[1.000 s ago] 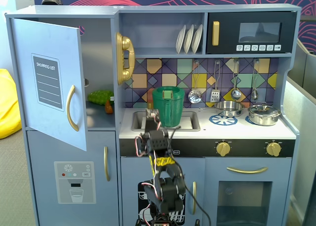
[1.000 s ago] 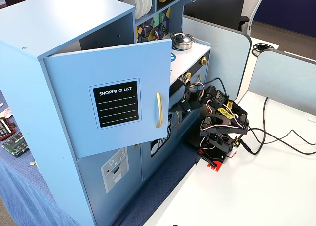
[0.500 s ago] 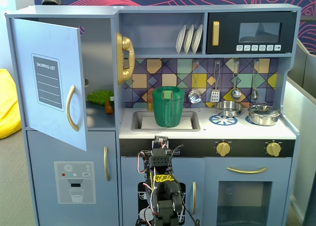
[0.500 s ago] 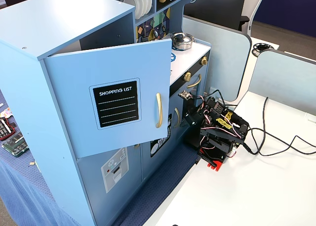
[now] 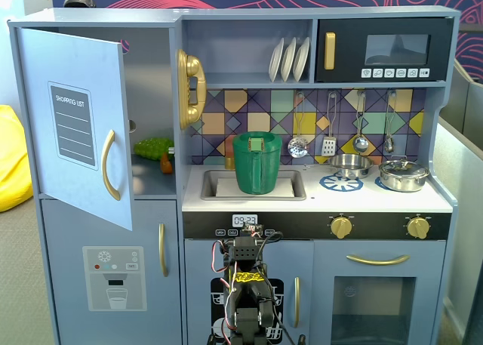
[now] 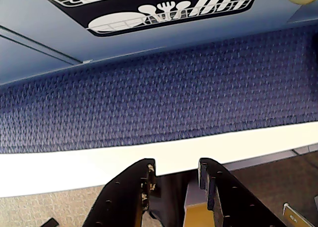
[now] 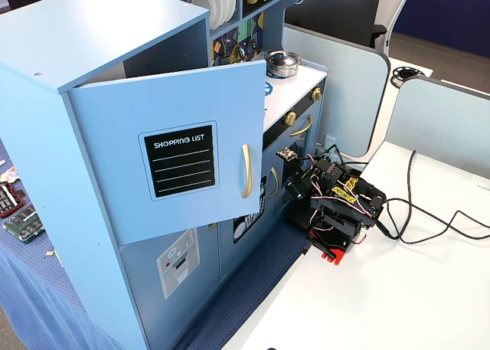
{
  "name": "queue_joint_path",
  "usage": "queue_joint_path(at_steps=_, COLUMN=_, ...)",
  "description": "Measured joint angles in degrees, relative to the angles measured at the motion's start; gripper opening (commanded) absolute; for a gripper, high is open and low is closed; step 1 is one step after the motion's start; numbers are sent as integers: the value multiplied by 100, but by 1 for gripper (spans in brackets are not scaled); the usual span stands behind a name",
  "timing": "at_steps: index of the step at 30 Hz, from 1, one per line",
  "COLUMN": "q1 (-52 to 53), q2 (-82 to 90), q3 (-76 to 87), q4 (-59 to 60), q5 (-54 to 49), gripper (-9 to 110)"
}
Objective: Open the left cabinet door
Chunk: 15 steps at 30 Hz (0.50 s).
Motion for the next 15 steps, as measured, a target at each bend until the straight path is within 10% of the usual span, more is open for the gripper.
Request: queue_joint_path(at_steps=15, q1=659, q2=-158, q3=141, q4=79, q5=-914, gripper=0)
